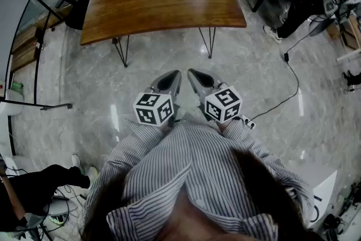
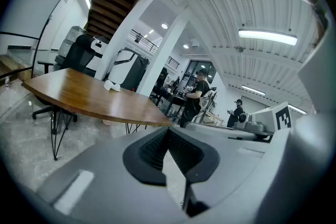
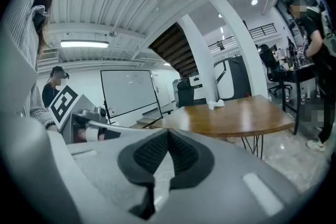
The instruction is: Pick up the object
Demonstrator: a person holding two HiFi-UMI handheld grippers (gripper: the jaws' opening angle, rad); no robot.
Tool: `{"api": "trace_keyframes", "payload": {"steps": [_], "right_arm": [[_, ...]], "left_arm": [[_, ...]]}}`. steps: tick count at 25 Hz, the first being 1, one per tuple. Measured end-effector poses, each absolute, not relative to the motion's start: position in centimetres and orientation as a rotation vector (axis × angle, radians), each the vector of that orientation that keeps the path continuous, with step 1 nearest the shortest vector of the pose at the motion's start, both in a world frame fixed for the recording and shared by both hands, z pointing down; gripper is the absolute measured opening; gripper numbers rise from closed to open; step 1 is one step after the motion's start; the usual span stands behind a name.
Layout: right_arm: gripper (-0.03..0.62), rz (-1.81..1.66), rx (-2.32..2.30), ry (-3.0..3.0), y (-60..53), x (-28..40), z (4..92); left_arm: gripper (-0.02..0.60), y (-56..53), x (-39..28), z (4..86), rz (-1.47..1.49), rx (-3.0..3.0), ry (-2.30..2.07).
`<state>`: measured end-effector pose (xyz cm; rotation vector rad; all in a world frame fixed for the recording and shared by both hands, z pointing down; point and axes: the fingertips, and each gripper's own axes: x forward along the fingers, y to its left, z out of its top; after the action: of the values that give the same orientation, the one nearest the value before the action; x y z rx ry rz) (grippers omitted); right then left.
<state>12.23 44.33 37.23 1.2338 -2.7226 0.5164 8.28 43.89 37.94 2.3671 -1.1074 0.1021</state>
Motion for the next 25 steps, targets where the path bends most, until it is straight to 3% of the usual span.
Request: {"api": "trace_keyframes", "payload": {"steps": [25], "right_arm": [[0.002,0.539,1.289,-2.762,39.9,17.9,38.3]], "left_arm": [[0.0,40.2,12.6,40.1,0.092,2.32,-1.105]]}}
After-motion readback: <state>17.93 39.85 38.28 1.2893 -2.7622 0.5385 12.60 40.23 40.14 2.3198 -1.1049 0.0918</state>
